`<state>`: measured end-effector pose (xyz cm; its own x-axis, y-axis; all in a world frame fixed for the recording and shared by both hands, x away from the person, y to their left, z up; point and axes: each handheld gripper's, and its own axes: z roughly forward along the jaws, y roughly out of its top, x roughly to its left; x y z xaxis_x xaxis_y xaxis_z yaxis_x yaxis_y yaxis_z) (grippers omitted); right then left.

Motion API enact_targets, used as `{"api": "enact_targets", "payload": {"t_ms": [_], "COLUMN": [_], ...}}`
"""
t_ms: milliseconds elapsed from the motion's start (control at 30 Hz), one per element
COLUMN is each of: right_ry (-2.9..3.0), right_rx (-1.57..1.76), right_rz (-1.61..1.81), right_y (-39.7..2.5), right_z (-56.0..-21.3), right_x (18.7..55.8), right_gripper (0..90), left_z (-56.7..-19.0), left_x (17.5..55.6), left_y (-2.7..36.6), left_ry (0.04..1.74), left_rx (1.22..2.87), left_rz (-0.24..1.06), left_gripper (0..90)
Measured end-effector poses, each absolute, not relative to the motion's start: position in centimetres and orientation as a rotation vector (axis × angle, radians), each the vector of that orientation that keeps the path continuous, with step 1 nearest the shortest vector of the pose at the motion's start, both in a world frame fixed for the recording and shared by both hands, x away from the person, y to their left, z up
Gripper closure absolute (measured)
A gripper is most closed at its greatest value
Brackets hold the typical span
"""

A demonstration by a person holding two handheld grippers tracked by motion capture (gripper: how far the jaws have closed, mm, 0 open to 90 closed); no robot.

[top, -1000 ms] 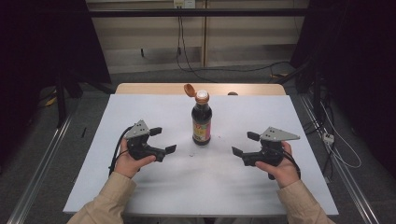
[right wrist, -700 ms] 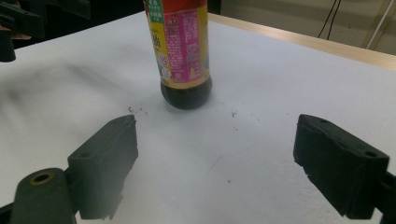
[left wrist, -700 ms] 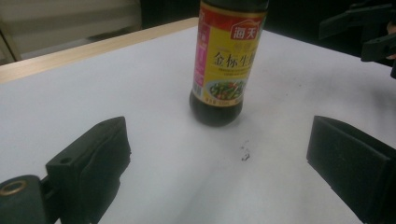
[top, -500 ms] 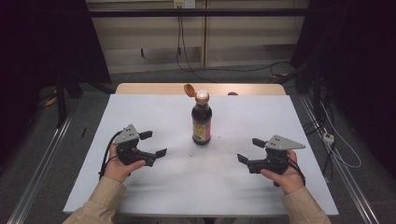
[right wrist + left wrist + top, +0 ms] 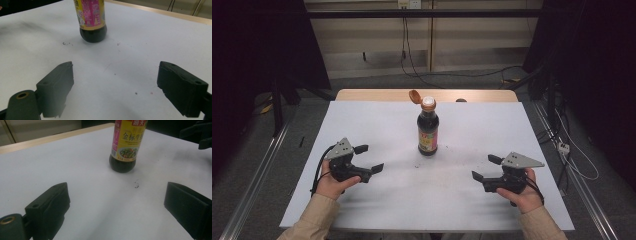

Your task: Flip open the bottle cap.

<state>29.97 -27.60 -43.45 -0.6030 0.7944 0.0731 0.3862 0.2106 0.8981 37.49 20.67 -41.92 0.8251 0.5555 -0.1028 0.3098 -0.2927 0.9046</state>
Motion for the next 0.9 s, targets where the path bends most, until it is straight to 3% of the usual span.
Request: {"api": "enact_targets", "payload": {"t_ms": [900], "right_ry": [2.053], "right_rx": [1.110], "right_rz": [1.336], "right_y": [-29.0], "right_z": [-44.7], "right_x": [28.7], "right_gripper": [13.7], "left_z": [-42.9], "left_x": [35.6], "left_y": [23.1], "left_ry": [0.695], "left_rx": [1.902], "left_rz": [0.313], "left_gripper": [6.0]}}
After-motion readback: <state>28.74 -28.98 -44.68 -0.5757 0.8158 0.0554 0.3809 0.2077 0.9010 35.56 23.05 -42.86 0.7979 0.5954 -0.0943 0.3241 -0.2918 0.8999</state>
